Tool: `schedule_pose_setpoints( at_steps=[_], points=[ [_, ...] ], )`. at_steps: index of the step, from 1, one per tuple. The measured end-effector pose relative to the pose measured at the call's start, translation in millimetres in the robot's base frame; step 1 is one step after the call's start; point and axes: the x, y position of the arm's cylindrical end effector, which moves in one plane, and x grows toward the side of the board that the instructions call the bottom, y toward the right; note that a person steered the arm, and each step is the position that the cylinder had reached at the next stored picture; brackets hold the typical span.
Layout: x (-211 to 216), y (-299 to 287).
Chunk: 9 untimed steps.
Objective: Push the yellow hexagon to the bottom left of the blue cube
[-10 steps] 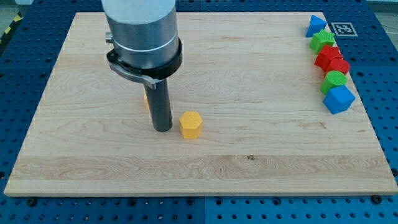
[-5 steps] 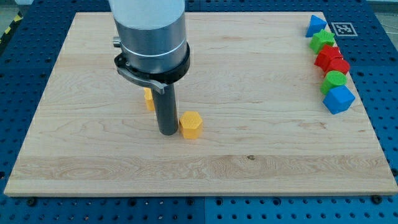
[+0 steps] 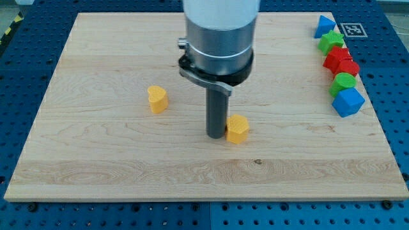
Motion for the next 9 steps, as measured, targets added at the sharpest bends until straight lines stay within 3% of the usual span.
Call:
schedule_pose_setpoints(
  at_steps=[9],
  points=[
    [0,95]
  ],
)
